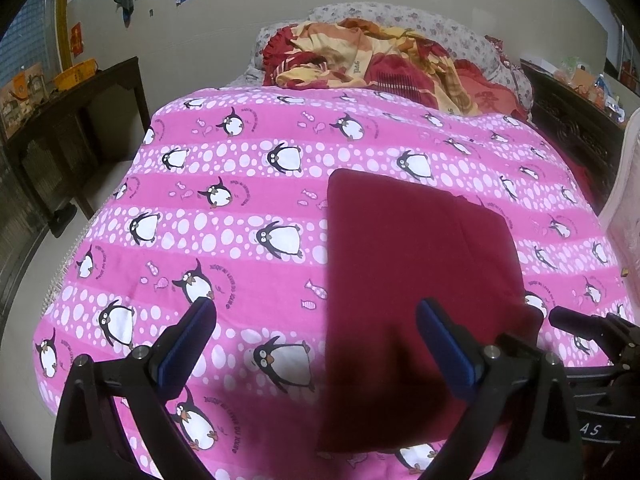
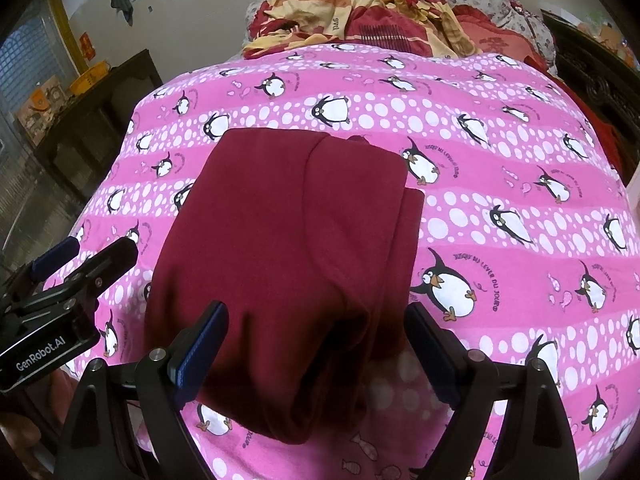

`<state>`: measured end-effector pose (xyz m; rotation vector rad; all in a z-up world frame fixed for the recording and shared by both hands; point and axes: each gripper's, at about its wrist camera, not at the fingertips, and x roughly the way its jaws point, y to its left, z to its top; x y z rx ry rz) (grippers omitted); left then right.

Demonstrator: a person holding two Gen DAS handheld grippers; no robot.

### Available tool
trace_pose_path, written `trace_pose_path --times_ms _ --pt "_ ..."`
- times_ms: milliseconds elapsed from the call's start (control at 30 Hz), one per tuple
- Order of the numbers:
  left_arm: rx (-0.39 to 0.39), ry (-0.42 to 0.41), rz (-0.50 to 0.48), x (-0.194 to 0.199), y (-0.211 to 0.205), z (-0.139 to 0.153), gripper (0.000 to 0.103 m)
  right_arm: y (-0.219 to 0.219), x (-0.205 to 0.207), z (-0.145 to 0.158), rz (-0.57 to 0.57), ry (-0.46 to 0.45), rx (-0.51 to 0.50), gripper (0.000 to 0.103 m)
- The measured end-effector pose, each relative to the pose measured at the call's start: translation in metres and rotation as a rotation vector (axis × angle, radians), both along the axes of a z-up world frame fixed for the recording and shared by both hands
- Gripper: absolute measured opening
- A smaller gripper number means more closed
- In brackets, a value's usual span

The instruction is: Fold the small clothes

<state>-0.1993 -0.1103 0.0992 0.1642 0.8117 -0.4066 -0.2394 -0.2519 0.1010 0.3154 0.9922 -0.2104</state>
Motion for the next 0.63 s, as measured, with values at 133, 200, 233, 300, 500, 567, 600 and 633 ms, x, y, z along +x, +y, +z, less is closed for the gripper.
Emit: trace_pose_path --times_ms 133,200,233,300,500,567,600,633 --pt "0.003 0.001 0.001 -0.0002 0.0002 -0.0009 0.100 0.0002 0.0010 -0.0012 0.000 0.003 0.002 0.092" --pt "0.002 0.002 0.000 -0.0008 -0.0001 -0.0017 0.100 0.0003 0.0012 -0.0012 0.000 0.003 0.002 0.093" --pt "0.003 0.001 0.001 -0.0007 -0.0003 -0.0016 0.100 0.0001 0.0012 -0.0013 0.000 0.005 0.002 0.093" --pt "0.001 0.001 0.000 0.0005 -0.0004 -0.0009 0.100 0.0003 0.0016 -0.0015 -0.001 0.006 0.003 0.093" --pt "0.001 -0.003 -0.001 -0.0004 -0.0004 -0.0028 0.100 0.0008 0.0024 -0.0040 0.001 0.016 0.003 0.093" --pt "0.002 0.001 0.001 -0.0005 -0.0003 -0.0064 0.100 0.0001 0.0025 -0.0044 0.000 0.017 0.006 0.093" --pt "-0.001 0.006 0.001 0.0003 0.0000 -0.0066 0.100 -0.0003 0.0025 -0.0042 -0.001 0.016 0.008 0.093" --pt "-0.004 0.012 0.000 0.0011 0.0007 -0.0083 0.100 -0.0022 0.0028 -0.0034 -0.001 0.014 0.010 0.093"
